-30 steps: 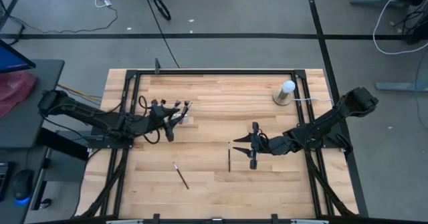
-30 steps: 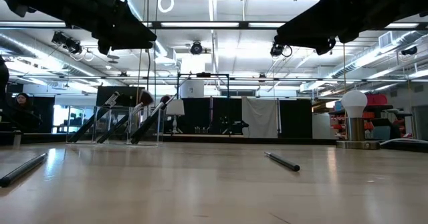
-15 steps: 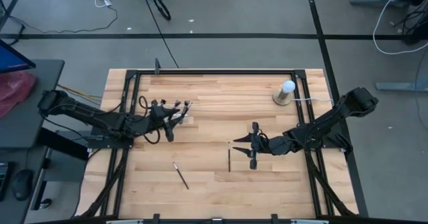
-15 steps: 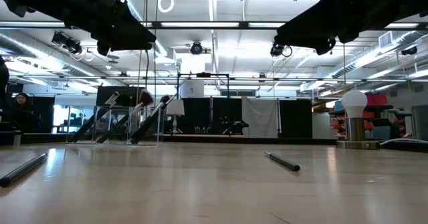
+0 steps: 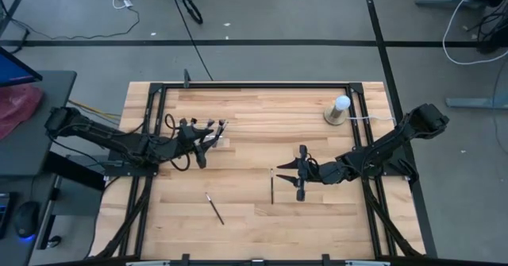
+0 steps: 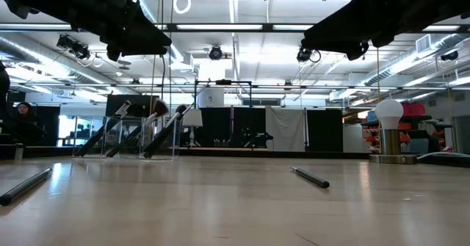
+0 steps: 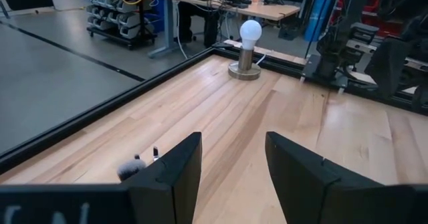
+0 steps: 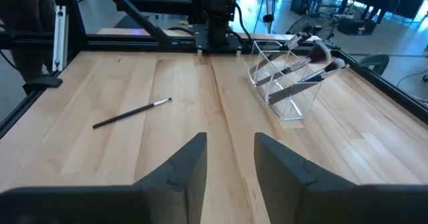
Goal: Pick & Place Makeup Brushes
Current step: Put the black eyeshadow brush into the transparent organizer
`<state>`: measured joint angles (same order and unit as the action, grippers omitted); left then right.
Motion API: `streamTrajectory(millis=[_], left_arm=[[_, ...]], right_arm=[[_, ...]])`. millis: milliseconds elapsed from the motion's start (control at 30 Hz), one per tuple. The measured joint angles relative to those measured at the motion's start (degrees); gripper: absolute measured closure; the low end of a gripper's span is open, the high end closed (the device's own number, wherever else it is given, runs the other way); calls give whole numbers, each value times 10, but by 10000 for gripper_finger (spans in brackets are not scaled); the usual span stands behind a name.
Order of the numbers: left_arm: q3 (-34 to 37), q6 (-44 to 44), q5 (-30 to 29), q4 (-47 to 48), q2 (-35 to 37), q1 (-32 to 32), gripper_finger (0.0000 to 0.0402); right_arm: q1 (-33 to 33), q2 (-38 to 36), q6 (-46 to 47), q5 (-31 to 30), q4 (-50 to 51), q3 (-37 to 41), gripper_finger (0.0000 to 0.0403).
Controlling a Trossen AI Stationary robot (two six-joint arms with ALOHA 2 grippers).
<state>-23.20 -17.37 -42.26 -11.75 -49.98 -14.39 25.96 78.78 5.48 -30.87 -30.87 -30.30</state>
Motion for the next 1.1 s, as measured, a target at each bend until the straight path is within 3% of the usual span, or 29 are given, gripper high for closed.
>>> streamTrajectory(millis=[533, 633, 933, 1000, 1100], left_arm=[[0, 5, 1, 0, 0, -6, 230], [0, 5, 1, 0, 0, -13, 230], [0, 1, 1, -5, -3, -30, 230], [0, 0, 1, -7, -10, -34, 230], [0, -5, 1, -17, -22, -40, 230]], right_arm=[[-1, -2, 3, 20, -193, 0, 277], [1, -17, 29, 48, -173, 0, 278], [28, -81, 130, 215, 8, 0, 282], [52, -78, 134, 222, 19, 0, 288], [88, -73, 140, 173, 41, 0, 291]])
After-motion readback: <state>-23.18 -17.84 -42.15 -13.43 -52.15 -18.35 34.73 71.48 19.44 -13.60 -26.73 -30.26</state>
